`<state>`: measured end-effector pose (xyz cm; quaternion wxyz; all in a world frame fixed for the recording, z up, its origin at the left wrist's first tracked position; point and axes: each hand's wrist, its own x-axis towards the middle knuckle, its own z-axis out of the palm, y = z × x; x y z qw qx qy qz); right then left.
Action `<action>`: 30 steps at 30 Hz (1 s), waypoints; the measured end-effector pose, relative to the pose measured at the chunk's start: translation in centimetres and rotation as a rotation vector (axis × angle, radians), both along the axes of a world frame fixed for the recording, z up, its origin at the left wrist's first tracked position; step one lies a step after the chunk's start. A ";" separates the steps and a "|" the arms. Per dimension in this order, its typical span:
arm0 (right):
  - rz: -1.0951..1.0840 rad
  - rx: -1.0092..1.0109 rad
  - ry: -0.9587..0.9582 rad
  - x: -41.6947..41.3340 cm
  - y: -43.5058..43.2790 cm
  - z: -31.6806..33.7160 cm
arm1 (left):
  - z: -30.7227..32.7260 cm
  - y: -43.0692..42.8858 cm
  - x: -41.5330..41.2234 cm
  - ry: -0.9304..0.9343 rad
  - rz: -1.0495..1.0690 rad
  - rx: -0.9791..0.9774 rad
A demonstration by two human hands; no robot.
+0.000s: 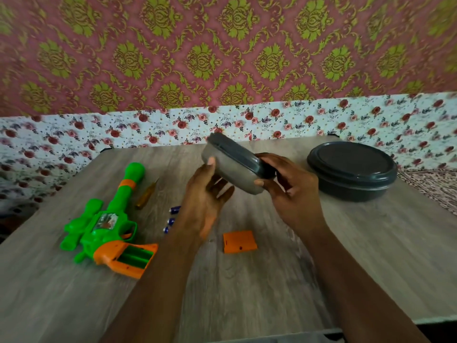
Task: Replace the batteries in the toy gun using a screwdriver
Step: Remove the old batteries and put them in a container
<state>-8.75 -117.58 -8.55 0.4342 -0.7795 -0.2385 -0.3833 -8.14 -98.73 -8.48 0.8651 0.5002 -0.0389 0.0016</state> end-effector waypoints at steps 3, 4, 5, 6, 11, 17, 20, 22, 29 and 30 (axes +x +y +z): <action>0.138 0.053 -0.002 -0.3 0.6 0.1 | 0.0 0.8 -0.6 0.042 -0.125 -0.179; 0.187 0.071 -0.007 -0.4 0.8 0.1 | -0.1 0.9 -0.7 0.031 -0.162 -0.197; 0.233 0.092 -0.010 -0.5 1.0 0.1 | -0.3 1.1 -0.8 0.009 -0.193 -0.205; 0.264 0.113 -0.008 -0.7 1.1 0.1 | -0.4 1.2 -0.9 -0.019 -0.218 -0.212; 0.313 0.205 -0.006 -1.1 1.3 -0.1 | -0.7 1.4 -0.8 -0.115 -0.230 -0.199; 0.083 0.054 -0.165 -1.5 2.0 0.4 | -0.6 -0.5 -1.1 -0.135 -0.180 -0.054; 0.005 -0.025 -0.235 -1.5 2.0 0.0 | -0.7 -0.7 -0.8 -0.145 -0.140 -0.004; -0.038 -0.048 -0.261 -1.4 1.8 -0.1 | -0.9 -0.6 -0.5 -0.162 -0.121 0.028; -0.099 -0.157 -0.326 -1.3 1.5 0.1 | -1.2 -0.6 -0.2 -0.173 -0.070 0.080; -0.107 -0.187 -0.327 -1.4 1.5 0.1 | -1.2 -0.7 -0.3 -0.173 -0.065 0.090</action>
